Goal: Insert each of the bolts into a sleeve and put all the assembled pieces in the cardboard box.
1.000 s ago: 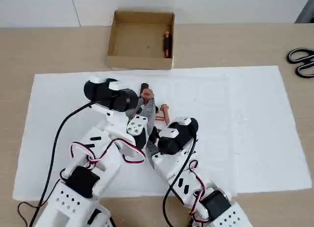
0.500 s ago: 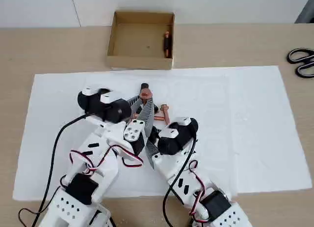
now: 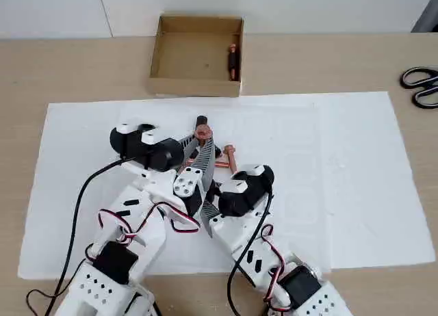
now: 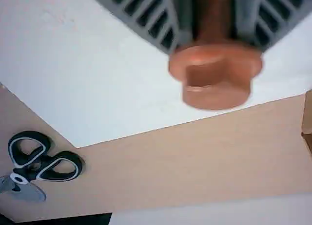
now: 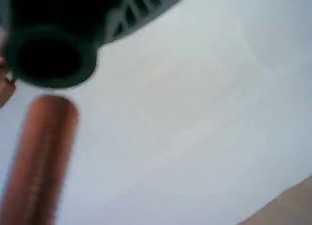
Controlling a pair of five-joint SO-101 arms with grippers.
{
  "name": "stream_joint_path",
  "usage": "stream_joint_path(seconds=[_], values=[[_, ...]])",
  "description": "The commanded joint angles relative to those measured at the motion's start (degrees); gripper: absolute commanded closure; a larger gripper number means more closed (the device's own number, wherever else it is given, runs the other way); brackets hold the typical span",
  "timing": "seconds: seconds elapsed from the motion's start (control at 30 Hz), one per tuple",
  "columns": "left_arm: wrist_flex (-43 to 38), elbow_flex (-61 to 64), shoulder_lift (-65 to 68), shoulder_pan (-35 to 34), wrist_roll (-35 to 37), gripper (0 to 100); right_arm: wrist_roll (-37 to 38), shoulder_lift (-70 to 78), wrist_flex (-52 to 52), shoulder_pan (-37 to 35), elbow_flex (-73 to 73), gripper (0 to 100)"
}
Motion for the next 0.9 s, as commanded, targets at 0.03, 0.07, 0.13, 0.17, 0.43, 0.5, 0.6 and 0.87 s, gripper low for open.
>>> stream_joint_path(seconds=[0.03,0.07,0.13,0.17,0.43,0.5,0.6,0.87], values=[[-1.58,0.31,-1.41,0.35,-0.09,99,-0.62,-0.75,-1.36,-0.40,0.44,99.4],[-1.58,0.75,-1.41,0.35,-0.09,99,-0.62,-0.75,-1.36,-0.40,0.44,99.4],[-1.67,1.80,-1.41,0.35,-0.09,99,-0.62,-0.75,-1.36,-0.40,0.44,99.4],[-1.67,2.07,-1.41,0.44,-0.09,99,-0.62,-0.75,-1.36,-0.40,0.44,99.4],[-1.49,2.24,-3.43,0.44,4.57,99,-0.62,-0.75,-1.36,-0.40,0.44,99.4],[-0.35,2.33,-3.43,0.35,6.33,99,-0.62,-0.75,-1.45,-0.40,0.44,99.4],[1.67,2.24,-3.69,0.35,6.86,99,-0.62,-0.75,-1.45,-0.22,0.44,99.5],[1.85,2.59,-4.13,0.35,6.59,99,-0.62,-0.75,-1.45,-0.13,0.44,99.5]])
